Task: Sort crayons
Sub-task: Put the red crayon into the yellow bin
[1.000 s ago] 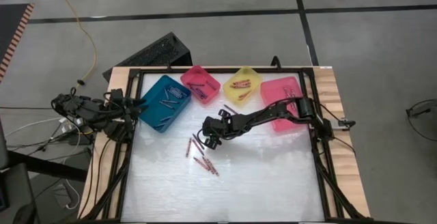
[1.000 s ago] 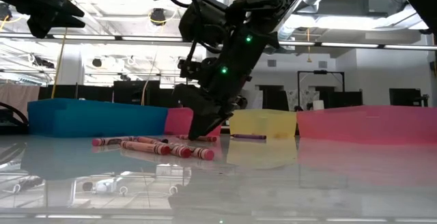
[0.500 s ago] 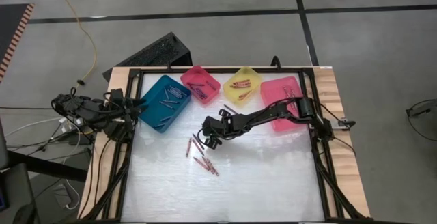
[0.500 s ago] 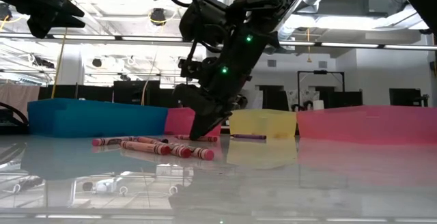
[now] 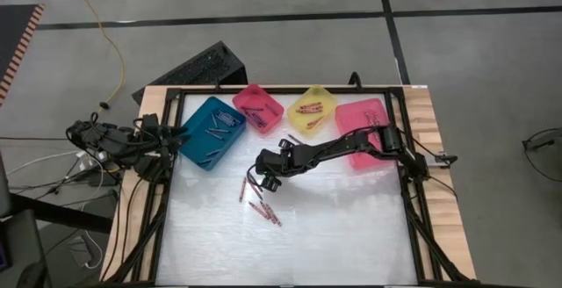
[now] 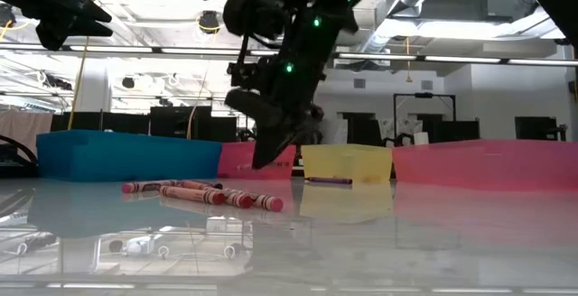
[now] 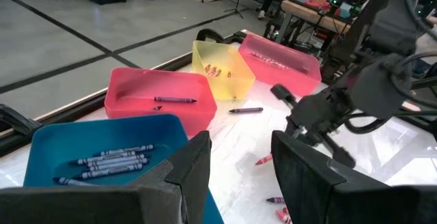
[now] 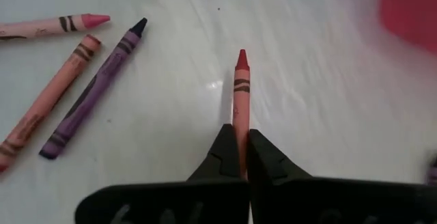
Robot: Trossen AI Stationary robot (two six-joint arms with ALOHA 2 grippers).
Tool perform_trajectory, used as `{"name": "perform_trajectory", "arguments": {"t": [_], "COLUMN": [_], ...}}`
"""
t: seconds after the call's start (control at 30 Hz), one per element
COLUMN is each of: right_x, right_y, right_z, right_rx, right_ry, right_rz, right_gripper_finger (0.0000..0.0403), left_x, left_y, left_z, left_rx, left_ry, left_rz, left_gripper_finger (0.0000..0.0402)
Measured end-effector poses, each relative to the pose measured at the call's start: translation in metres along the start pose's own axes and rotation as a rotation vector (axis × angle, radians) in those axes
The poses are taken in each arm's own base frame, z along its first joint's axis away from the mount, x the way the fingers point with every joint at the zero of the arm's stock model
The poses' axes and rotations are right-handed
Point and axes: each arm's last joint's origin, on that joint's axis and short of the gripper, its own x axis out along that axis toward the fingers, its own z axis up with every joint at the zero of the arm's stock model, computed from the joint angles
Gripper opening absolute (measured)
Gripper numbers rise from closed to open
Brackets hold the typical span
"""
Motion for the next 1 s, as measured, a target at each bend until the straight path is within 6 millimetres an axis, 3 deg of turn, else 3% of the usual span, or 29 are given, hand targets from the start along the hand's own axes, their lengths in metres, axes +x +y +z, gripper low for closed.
{"name": "perform_trajectory", "arguments": {"t": [0.3, 0.6, 1.0], "right_x": [-0.025, -0.032, -0.048], "right_y": [-0.008, -0.017, -0.063], "right_z": [0.006, -0.003, 0.012], "right_rx": [-0.062, -0.113, -0.176], "right_ry": [0.162, 0.273, 0.301], "right_rz": [-0.076, -0.212, -0.547], "right_gripper_finger": [0.0003, 0.0002, 0.0002], "left_x": [0.0, 0.0, 0.0], "left_y": [0.0, 0.0, 0.0], "left_z": [0.0, 0.0, 0.0], "left_rx": [0.0, 0.0, 0.0], "left_ry": [-0.001, -0.002, -0.005], "left_rz": [0.001, 0.003, 0.009], "left_gripper_finger": [0.0145, 0.0145, 0.0145]}}
